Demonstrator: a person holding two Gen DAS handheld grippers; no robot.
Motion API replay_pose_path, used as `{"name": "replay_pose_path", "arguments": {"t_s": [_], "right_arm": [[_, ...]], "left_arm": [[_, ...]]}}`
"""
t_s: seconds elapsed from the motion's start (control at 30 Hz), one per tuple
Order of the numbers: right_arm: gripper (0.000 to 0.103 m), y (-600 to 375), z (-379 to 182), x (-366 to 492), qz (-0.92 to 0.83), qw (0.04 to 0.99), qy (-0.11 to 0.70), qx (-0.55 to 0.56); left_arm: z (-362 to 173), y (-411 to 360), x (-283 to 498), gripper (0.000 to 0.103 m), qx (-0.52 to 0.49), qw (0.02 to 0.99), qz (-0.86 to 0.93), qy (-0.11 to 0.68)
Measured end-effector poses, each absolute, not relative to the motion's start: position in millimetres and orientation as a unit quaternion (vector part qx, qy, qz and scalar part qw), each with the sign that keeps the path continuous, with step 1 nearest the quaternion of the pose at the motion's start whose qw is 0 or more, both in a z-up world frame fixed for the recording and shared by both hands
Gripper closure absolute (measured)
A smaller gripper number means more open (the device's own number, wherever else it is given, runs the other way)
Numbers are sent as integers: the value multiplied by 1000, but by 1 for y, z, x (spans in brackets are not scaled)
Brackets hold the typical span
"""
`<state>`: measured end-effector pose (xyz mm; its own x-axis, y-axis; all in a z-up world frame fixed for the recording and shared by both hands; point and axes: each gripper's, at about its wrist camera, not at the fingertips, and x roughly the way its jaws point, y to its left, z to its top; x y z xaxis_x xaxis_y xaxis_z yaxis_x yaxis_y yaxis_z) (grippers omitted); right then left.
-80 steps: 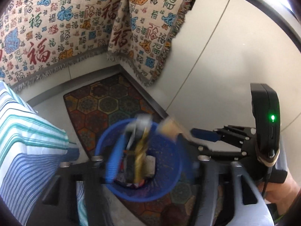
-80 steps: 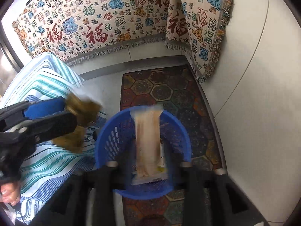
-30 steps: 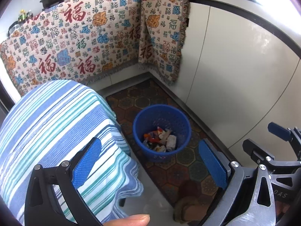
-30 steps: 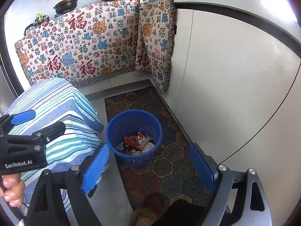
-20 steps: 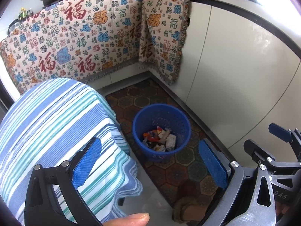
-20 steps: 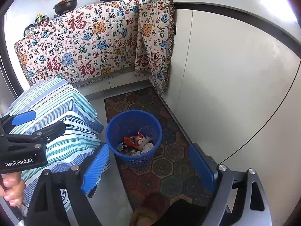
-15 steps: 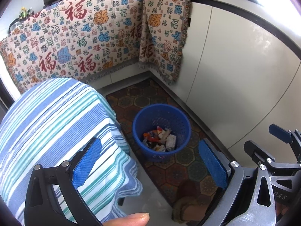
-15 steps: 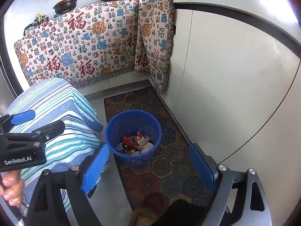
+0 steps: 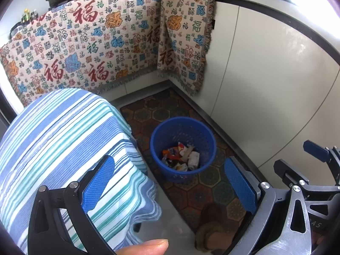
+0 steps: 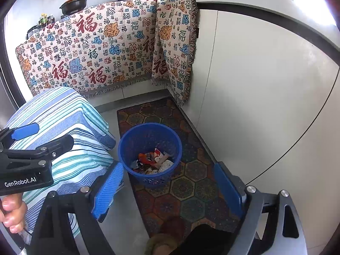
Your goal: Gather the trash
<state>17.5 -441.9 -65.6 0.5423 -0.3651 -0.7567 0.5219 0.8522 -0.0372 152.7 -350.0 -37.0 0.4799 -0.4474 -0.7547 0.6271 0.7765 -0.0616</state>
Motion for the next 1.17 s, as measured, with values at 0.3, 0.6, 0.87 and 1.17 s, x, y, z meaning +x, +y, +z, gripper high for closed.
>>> {"name": "replay_pose_path", "arguments": {"t_s": [0.3,0.6,0.87,1.17], "right_arm": [[14,-444,-68,18,-256,871,407,98],[14,-444,-72,20,-258,868,412,101],[14,-443,-75,20,-262,865,415,100],[14,-443,-80,19,-265,862,420,103]], "left_arm": [[-41,-352,154,0,112,852,-309,407],[-43,-354,156,0,115,854,-305,406],[-44,-350,157,0,119,855,-303,403],[-42,-351,147,0,122,859,-315,383]]}}
